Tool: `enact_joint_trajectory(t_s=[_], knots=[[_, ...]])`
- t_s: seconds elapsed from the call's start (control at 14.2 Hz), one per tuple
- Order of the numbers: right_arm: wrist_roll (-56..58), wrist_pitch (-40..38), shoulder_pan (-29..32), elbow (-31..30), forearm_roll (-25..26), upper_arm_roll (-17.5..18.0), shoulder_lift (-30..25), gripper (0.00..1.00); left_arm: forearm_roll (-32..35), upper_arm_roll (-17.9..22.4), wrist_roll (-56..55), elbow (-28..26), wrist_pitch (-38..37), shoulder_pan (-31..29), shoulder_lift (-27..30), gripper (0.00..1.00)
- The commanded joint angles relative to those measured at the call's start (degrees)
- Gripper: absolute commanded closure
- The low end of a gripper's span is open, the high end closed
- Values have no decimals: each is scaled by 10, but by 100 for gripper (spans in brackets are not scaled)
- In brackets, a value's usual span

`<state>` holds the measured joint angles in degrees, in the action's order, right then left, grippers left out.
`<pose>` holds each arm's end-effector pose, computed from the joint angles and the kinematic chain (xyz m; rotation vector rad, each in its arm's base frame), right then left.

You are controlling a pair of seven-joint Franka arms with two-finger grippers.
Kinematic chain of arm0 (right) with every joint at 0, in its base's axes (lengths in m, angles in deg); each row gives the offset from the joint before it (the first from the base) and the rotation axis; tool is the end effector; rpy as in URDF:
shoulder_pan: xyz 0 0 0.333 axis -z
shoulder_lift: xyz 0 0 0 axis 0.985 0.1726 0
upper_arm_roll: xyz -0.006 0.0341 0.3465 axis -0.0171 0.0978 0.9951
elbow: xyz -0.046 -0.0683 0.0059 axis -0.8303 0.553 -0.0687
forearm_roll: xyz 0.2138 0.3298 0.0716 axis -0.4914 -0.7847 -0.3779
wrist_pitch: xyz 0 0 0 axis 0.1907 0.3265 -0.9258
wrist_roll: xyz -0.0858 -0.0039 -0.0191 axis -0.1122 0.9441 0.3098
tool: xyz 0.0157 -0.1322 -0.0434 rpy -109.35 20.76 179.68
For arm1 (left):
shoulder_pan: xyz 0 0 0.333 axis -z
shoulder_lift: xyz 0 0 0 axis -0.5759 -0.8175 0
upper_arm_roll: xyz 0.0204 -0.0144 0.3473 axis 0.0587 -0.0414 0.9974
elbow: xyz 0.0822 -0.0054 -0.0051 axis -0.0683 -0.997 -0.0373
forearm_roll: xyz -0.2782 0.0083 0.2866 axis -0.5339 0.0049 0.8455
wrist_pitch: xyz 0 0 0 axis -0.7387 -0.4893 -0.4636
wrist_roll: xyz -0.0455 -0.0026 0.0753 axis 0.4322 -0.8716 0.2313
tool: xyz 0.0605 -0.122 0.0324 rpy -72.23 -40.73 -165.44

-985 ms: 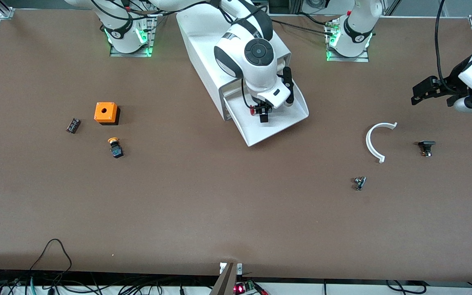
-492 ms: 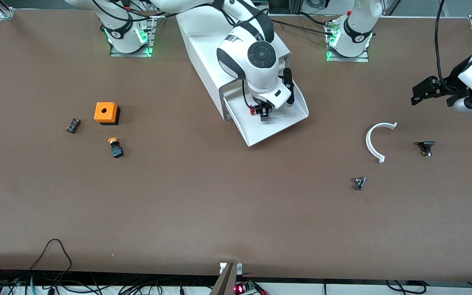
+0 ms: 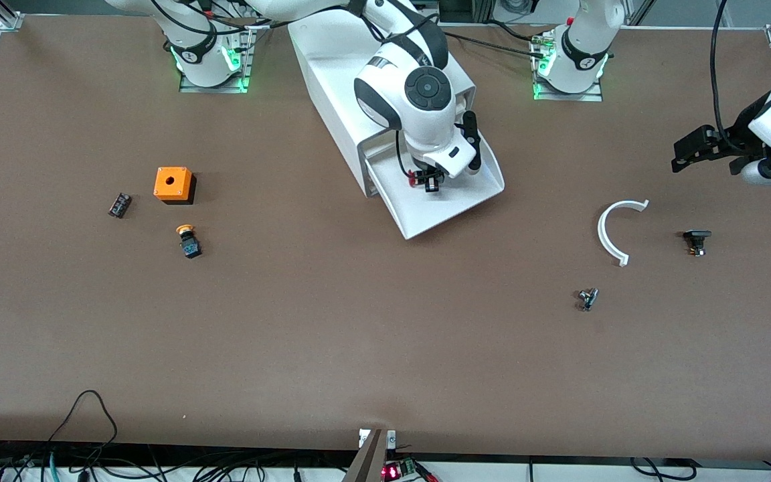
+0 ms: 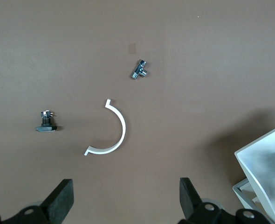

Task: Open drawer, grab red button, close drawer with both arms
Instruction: 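Close the right gripper on the red button inside the drawer, then lift the button out with the right gripper while the left gripper closes drawer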

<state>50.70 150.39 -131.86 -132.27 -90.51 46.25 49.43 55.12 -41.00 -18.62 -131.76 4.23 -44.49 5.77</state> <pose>0.4582 0.6372 0.3182 -2.0718 -2.2002 -0.0187 0.5506 -0.0074 0.5919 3.1256 -0.0298 -0.0663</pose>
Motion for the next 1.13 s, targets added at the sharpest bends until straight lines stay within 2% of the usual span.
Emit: enact_joint_trajectory(t_s=[0.0,0.21,0.35,0.56,0.77,0.91,1.06], knots=[[8,-5,-8,19,6,-7,7,72,20,3,-5,16,-4,5,-10,0],[6,-7,-6,21,6,-7,-1,74,20,3,-1,16,-3,4,-9,0],[-1,-6,0,21,6,-7,-26,75,21,4,2,13,8,4,-10,0],[-11,0,6,21,2,-44,-46,75,25,-1,-2,15,15,6,-16,0],[-65,8,27,20,3,-48,-64,75,25,-2,-9,15,44,14,-37,0],[-67,9,51,5,2,-57,-80,74,25,-21,-59,8,66,26,-59,0],[-73,11,70,-39,2,-66,-108,74,24,-49,-138,-5,111,33,-87,0]])
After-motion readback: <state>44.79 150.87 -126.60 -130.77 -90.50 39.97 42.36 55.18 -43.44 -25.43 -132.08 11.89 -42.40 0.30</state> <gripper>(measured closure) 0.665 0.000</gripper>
